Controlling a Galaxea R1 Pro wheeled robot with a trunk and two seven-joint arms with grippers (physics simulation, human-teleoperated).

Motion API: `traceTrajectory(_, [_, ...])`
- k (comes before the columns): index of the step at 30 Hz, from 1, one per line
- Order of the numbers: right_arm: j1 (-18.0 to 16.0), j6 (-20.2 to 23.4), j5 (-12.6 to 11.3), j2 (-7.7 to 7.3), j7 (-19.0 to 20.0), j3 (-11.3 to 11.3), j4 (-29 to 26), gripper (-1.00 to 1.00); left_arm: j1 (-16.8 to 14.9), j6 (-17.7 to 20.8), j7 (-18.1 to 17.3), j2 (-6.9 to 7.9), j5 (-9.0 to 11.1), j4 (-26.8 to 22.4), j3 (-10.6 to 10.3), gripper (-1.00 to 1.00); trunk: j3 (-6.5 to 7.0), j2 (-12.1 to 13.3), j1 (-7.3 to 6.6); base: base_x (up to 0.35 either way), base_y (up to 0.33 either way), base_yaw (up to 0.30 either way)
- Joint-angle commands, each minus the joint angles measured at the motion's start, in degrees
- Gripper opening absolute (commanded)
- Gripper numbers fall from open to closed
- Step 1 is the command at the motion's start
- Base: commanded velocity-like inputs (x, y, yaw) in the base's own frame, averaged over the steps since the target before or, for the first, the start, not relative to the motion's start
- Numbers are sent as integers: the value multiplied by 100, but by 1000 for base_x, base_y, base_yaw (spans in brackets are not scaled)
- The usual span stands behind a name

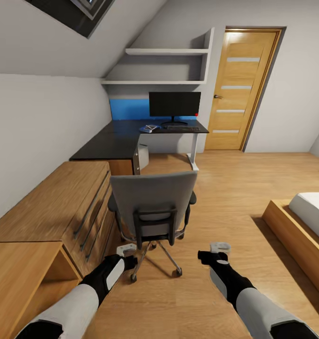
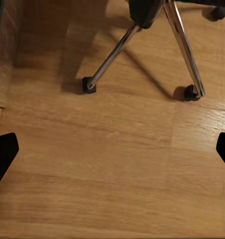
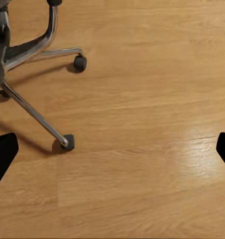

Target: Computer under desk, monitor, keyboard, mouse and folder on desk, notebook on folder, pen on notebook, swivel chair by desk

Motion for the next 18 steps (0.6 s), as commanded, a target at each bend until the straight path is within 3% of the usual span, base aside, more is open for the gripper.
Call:
traceTrajectory(1, [-137,142,-214,-58,27,-44,28,100,-55,66,15,14,71,89,-36,100,-25,-44,22,0,0,0])
traceTrajectory(5, [-194,159,-520,-91,229,-153,102,100,-79,-6,-13,28,70,396,-22,100,-97,-205,110,0,0,0])
traceTrajectory(7, [-205,39,-637,-87,435,-171,266,100,-85,-229,-20,32,61,510,-30,100,-133,-285,154,0,0,0])
traceTrajectory(9, [-209,-125,-677,-79,553,-171,424,100,-85,-472,-23,35,63,570,-33,100,-169,-365,198,0,0,0])
traceTrajectory(11, [-215,-563,-729,-59,724,-168,798,100,-89,-1176,-26,54,60,868,-37,100,-205,-445,242,0,0,0])
traceTrajectory(18, [-211,-761,-728,-68,779,-170,923,100,-90,-1572,-27,65,57,1128,-38,100,-330,-726,396,0,0,0])
